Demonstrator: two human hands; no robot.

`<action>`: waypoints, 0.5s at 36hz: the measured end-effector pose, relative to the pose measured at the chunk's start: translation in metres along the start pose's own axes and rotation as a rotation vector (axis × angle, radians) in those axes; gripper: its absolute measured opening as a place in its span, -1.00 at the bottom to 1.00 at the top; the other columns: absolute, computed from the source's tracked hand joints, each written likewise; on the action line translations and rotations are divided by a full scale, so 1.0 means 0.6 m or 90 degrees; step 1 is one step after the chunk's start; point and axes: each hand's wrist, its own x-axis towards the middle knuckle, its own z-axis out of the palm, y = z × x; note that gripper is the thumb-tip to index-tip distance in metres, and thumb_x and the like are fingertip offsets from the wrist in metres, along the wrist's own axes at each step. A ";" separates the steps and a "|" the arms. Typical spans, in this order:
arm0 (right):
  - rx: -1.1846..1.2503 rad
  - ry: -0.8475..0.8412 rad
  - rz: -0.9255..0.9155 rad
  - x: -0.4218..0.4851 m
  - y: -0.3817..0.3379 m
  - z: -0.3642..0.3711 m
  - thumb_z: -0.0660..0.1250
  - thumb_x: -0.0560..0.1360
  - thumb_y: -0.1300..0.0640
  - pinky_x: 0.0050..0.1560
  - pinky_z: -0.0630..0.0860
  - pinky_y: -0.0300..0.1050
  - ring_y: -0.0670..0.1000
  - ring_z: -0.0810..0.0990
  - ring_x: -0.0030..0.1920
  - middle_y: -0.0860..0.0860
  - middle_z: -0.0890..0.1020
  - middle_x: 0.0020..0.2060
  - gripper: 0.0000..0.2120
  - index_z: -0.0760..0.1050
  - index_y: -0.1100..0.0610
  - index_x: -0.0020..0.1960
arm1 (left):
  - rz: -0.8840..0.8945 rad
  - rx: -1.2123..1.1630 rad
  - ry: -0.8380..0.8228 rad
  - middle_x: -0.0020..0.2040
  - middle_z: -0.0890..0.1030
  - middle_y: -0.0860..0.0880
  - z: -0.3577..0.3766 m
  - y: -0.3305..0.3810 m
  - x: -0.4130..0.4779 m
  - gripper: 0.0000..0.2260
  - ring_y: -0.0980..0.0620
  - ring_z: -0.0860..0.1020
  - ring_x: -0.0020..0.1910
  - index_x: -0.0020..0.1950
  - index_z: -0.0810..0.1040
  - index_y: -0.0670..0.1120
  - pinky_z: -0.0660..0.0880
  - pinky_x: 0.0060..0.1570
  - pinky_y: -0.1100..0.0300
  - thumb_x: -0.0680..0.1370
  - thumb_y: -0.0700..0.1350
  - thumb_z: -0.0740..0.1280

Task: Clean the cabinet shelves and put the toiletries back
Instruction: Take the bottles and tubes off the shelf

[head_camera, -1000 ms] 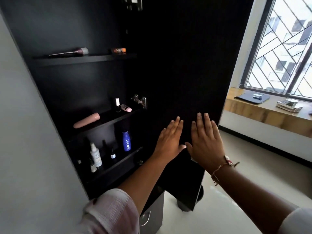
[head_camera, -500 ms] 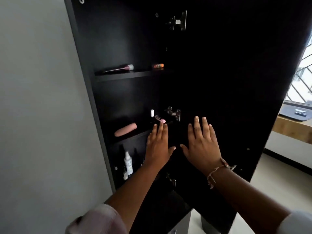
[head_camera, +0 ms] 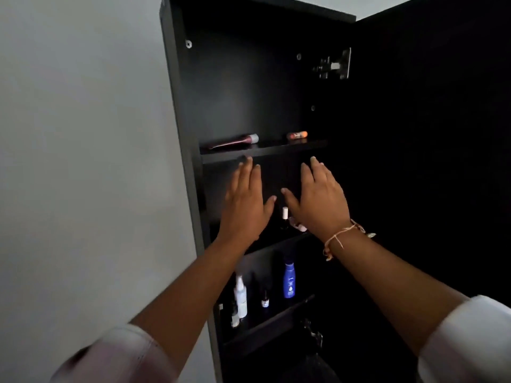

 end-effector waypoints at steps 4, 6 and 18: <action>0.080 0.006 -0.003 0.097 0.009 0.000 0.20 0.52 -0.23 0.33 0.40 0.06 0.19 0.38 0.38 0.18 0.37 0.41 -0.36 0.31 0.18 0.43 | 0.056 0.066 0.089 0.51 0.27 -0.12 -0.034 -0.012 0.077 -0.48 -0.10 0.25 0.47 0.46 0.30 -0.14 0.29 0.39 0.01 0.56 0.01 0.30; 0.110 0.001 0.003 0.142 0.017 0.005 0.23 0.51 -0.21 0.26 0.47 0.09 0.21 0.46 0.28 0.17 0.44 0.32 -0.43 0.39 0.16 0.35 | 0.071 0.114 0.120 0.45 0.37 -0.11 -0.048 -0.017 0.113 -0.58 -0.10 0.36 0.37 0.38 0.39 -0.13 0.38 0.29 0.01 0.55 -0.01 0.29; 0.127 -0.199 0.122 0.305 0.046 0.049 0.20 0.51 -0.25 0.17 0.48 0.05 0.30 0.51 0.21 0.25 0.54 0.20 -0.42 0.45 0.21 0.26 | -0.137 0.105 -0.140 0.18 0.53 -0.27 -0.069 -0.057 0.239 -0.63 -0.25 0.48 0.17 0.14 0.52 -0.22 0.47 0.14 -0.03 0.58 0.07 0.25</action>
